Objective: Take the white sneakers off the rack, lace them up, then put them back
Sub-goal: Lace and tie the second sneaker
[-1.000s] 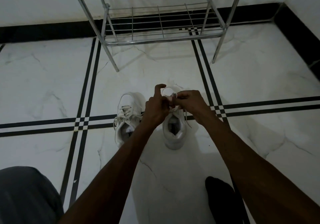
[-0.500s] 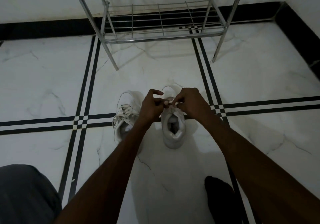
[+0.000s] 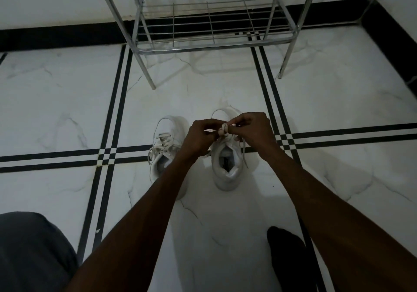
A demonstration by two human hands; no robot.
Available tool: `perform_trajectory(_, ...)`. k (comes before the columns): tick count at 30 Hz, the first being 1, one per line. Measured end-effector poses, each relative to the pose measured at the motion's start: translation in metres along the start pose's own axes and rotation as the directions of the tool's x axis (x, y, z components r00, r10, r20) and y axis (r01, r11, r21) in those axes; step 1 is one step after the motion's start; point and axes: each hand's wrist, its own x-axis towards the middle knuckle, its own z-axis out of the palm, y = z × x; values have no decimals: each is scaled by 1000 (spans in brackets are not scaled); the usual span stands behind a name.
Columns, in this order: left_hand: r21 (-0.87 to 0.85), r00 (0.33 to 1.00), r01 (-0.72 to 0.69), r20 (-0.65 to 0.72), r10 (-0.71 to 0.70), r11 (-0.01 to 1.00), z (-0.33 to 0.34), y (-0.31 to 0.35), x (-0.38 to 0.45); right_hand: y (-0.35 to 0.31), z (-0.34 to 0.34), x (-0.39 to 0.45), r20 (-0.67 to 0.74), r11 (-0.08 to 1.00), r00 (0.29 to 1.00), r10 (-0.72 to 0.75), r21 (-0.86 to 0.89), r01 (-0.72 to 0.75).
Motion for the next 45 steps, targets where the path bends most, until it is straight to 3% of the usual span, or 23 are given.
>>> perform_trajectory(2, 73, 998, 12, -60, -8, 997, 0, 1, 2, 2, -5, 0, 29, 999, 999, 28, 20, -29)
perform_trajectory(6, 28, 988, 96, -122, -91, 995, -2, 3, 0, 8, -18, -2, 77, 996, 994, 75, 33, -77)
perform_trajectory(10, 315, 972, 67, -236, 10, 947, -20, -13, -8, 19, -41, -8, 42, 925, 955, 292, 242, -294)
perform_trajectory(16, 502, 963, 64, -258, 79, 863, -21, -22, -24, 41, -39, -14, -58, 871, 876, 479, 160, -465)
perform_trajectory(22, 487, 955, 71, -286, 82, 870, -20, -23, -25, 44, -31, -13, -174, 924, 907, 383, 59, -379)
perform_trajectory(26, 451, 952, 61, -294, 84, 890, -26, -23, -23, 42, -43, -18, -5, 969, 971, 238, 69, -238)
perform_trajectory(33, 491, 959, 56, -268, 90, 870, -27, -31, -25, 47, -53, -17, -106, 958, 994, -12, -287, -19)
perform_trajectory(37, 530, 964, 58, -251, 92, 846, -27, -31, -25, 52, -54, -16, -190, 939, 979, -73, -345, 3)
perform_trajectory(45, 694, 961, 98, -253, 114, 713, -22, -34, -27, 60, -54, -15, -192, 920, 980, -59, -391, -21)
